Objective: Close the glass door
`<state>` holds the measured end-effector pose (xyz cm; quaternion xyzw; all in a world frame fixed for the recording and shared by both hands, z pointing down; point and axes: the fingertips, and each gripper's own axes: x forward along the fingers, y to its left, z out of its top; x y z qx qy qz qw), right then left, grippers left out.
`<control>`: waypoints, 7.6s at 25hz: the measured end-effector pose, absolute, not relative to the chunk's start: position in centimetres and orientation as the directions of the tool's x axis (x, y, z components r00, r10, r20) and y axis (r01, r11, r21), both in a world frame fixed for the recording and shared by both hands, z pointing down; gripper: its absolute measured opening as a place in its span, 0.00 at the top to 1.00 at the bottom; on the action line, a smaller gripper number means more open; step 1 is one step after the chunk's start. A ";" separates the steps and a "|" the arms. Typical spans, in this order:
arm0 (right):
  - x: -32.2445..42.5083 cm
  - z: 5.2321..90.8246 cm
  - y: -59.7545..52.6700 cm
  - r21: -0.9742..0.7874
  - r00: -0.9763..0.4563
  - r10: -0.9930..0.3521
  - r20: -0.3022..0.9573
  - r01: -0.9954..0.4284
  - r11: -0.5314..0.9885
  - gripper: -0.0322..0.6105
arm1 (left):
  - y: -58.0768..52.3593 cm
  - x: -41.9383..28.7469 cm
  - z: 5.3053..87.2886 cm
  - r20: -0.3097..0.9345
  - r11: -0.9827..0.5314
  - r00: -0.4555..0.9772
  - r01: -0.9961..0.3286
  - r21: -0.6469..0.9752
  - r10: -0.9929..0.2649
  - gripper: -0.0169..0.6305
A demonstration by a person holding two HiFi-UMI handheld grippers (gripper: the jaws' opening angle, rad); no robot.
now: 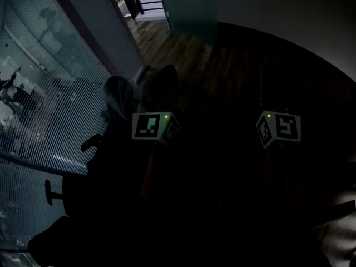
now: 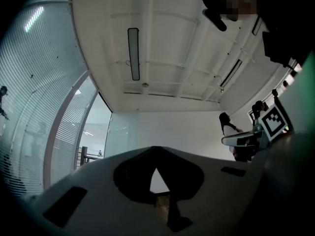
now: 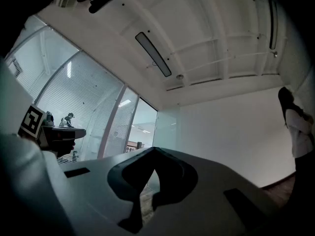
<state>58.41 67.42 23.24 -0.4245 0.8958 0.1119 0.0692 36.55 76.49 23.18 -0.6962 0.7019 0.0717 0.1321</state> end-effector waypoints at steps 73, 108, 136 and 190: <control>47.7 25.5 37.1 0.163 -0.628 -0.755 -0.189 -0.778 0.607 0.95 | 44.7 26.9 25.7 -0.266 -0.063 0.075 -0.997 -0.052 -0.961 0.97; 41.1 26.4 2.3 0.135 -0.713 -0.678 -0.181 -0.700 0.701 0.95 | 13.0 20.7 25.5 -0.263 0.084 -0.059 -0.993 -0.084 -0.963 0.97; 31.1 26.3 -21.9 0.112 -0.666 -0.725 -0.177 -0.745 0.657 0.95 | -12.5 10.9 25.6 -0.240 -0.039 0.055 -0.997 -0.073 -0.969 0.97; 12.2 28.8 -63.3 0.089 -0.744 -0.656 -0.126 -0.667 0.740 0.95 | -49.5 -6.8 26.7 -0.210 0.082 -0.065 -0.994 -0.072 -0.976 0.97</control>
